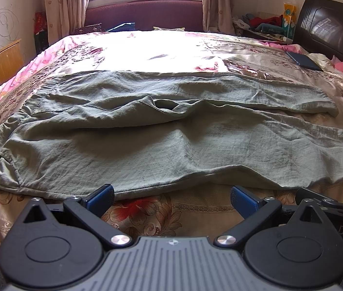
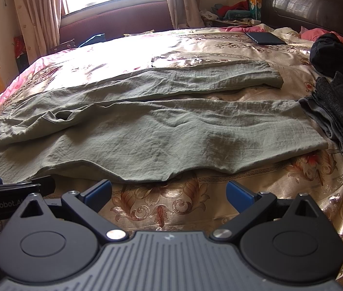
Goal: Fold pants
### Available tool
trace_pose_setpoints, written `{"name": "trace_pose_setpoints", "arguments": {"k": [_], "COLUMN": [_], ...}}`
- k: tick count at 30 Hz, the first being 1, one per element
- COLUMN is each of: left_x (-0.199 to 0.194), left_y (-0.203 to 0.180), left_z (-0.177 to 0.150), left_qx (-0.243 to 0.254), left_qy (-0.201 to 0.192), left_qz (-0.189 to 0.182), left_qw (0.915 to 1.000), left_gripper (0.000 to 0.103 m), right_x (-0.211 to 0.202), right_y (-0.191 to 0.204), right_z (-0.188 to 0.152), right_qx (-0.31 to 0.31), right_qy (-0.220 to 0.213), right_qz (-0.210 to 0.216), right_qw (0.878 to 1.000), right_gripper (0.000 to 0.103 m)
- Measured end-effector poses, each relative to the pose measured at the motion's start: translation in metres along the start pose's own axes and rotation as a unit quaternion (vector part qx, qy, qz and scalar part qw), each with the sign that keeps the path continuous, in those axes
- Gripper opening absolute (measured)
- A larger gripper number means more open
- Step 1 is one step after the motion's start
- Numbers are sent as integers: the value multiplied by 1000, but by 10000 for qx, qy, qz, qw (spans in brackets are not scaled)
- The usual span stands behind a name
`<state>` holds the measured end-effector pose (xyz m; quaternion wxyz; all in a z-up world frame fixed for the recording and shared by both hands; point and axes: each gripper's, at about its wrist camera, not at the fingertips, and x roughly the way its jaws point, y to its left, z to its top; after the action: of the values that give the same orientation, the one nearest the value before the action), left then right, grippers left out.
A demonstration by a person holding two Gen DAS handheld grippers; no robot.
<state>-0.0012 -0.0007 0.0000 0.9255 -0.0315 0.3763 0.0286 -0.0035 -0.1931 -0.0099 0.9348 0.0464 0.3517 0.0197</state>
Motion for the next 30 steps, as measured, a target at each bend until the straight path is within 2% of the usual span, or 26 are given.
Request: {"name": "trace_pose_setpoints", "arguments": {"k": [26, 30], "left_x": [0, -2], "left_y": [-6, -8], "left_z": [-3, -1], "left_qx": [106, 123], "left_qy": [-73, -120], "left_qz": [78, -80], "left_qw": [9999, 9998], "left_gripper": [103, 103], "right_x": [-1, -6], "right_y": [-1, -7], "right_z": [0, 6], "right_qx": [54, 244], "right_qy": [-24, -36], "right_qz": [32, 105], "right_qw": [10000, 9996], "right_gripper": [100, 99]}}
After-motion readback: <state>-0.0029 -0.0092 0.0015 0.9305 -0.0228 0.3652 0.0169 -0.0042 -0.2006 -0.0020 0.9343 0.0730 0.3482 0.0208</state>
